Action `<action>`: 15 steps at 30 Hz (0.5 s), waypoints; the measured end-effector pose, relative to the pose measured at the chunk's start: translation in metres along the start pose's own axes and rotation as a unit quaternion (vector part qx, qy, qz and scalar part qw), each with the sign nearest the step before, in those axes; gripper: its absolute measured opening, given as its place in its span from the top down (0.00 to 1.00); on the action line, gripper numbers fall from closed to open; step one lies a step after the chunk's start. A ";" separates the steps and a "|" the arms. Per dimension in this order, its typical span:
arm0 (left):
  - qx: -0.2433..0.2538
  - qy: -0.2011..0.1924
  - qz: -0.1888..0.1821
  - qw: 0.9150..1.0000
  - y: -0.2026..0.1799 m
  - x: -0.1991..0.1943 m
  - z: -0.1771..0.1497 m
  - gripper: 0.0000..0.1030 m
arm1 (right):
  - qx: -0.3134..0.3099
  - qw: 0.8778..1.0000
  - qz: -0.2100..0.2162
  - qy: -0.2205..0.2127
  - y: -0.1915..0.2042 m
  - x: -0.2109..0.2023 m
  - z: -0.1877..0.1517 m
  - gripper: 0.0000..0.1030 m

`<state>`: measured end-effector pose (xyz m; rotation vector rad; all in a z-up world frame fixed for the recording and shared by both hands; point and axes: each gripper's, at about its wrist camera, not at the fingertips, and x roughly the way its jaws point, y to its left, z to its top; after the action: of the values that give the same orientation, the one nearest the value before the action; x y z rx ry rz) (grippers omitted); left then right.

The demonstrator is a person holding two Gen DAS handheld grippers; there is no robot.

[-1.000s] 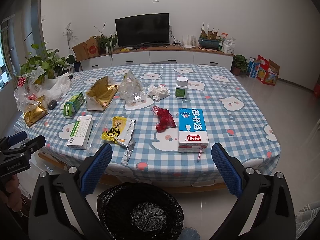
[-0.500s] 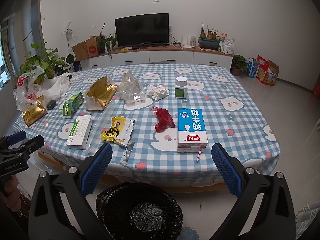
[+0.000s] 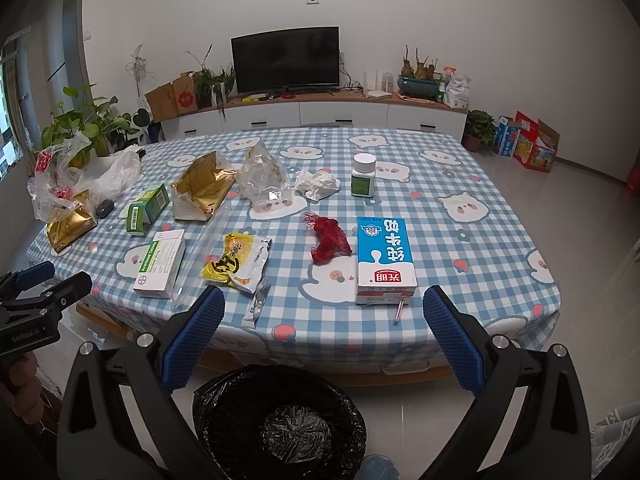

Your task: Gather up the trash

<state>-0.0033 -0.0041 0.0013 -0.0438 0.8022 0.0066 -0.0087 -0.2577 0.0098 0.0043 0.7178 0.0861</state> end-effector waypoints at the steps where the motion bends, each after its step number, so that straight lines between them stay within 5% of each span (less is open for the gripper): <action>1: 0.000 -0.001 -0.001 1.000 0.000 0.000 0.000 0.07 | 0.000 1.000 0.000 0.000 0.000 0.000 0.000 0.07; 15: -0.001 0.002 -0.002 1.000 0.000 0.000 0.000 0.06 | 0.000 1.000 0.000 -0.001 0.000 0.000 0.000 0.07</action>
<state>-0.0035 -0.0039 0.0012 -0.0466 0.8064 0.0034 -0.0092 -0.2575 0.0097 0.0031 0.7165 0.0855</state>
